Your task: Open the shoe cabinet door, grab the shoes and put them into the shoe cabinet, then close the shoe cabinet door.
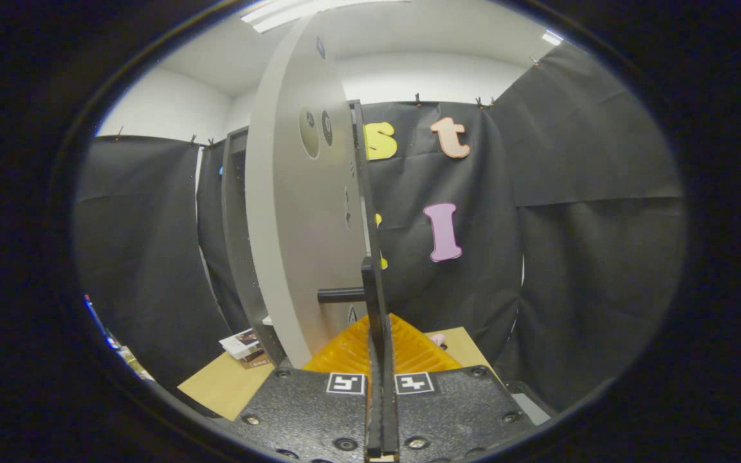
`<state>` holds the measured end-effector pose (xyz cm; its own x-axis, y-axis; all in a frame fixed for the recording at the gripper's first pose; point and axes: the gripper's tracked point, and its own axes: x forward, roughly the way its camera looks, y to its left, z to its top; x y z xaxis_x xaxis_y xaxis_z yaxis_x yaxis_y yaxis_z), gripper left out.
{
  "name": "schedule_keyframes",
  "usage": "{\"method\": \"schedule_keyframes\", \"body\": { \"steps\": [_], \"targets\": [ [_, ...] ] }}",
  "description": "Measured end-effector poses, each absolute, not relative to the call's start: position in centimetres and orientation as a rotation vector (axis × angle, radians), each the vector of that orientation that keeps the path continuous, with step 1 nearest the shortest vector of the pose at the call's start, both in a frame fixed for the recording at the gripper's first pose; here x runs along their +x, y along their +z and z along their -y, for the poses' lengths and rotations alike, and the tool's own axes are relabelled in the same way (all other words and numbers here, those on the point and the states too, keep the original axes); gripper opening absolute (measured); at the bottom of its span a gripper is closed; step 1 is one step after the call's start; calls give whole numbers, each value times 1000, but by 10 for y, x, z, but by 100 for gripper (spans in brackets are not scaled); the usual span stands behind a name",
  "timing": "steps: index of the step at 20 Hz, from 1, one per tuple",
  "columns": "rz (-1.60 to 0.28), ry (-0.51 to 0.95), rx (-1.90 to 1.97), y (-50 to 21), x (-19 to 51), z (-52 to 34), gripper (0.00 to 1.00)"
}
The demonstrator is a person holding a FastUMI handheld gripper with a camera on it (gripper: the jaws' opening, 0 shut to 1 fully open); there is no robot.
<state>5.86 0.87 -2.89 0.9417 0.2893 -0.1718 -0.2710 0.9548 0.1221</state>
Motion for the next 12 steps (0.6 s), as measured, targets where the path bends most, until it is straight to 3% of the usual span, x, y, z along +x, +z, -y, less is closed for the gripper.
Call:
{"method": "schedule_keyframes", "body": {
  "steps": [3, 5, 8, 9, 10, 12],
  "targets": [
    [-175, 274, 99, -25, 62, -7, 4],
    [-160, 268, 102, -29, 66, 1, 14],
    [-131, 283, 150, -24, 70, -7, 61],
    [-115, 298, 157, -22, 72, -8, 66],
    [-102, 311, 164, -21, 75, -8, 81],
    [-72, 341, 175, -19, 76, -9, 96]
  ]
}}
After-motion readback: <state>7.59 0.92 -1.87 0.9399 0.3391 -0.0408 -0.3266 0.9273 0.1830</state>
